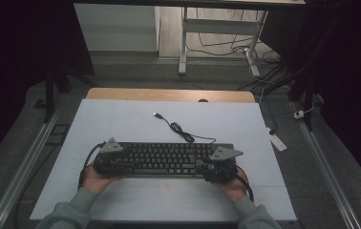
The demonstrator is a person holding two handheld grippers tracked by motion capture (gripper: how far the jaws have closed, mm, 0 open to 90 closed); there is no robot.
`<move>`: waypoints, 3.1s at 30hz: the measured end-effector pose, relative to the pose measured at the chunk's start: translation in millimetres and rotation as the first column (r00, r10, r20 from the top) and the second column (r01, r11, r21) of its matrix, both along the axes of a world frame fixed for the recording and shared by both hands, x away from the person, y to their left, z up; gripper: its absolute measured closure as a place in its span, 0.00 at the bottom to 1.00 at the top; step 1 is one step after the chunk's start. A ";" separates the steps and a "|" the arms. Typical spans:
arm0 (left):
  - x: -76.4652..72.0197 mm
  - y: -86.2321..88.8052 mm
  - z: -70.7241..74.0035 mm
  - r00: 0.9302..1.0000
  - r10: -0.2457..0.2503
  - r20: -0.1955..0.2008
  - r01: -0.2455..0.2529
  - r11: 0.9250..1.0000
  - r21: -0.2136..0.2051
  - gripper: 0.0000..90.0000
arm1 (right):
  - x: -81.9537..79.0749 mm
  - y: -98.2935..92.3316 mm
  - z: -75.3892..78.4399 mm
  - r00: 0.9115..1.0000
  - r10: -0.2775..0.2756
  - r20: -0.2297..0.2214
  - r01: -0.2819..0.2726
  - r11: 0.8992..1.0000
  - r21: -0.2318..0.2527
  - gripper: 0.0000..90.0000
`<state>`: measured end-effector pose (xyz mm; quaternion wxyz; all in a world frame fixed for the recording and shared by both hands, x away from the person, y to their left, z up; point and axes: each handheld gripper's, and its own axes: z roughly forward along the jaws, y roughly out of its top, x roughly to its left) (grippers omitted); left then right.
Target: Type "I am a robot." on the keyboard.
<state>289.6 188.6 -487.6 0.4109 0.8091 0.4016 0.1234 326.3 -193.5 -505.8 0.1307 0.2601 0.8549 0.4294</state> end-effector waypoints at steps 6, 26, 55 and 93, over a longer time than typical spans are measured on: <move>-5.8 6.5 -2.3 1.000 0.002 -0.011 -0.002 1.000 0.010 0.39 | -0.3 -1.0 0.9 1.000 -0.005 0.004 0.006 1.000 -0.002 0.56; -7.5 13.8 -7.6 1.000 0.014 -0.028 -0.013 1.000 0.008 0.39 | 4.0 23.3 10.4 0.998 0.055 0.011 -0.055 0.998 0.020 0.69; -7.2 13.6 -8.6 0.999 0.011 -0.030 -0.011 1.000 0.010 0.39 | 20.3 95.2 -8.0 0.990 0.135 -0.045 -0.139 0.985 -0.105 1.00; -8.8 10.0 -9.6 1.000 0.004 -0.024 -0.003 1.000 0.022 0.38 | 5.4 1.5 7.6 0.999 -0.029 0.029 0.028 1.000 0.014 0.59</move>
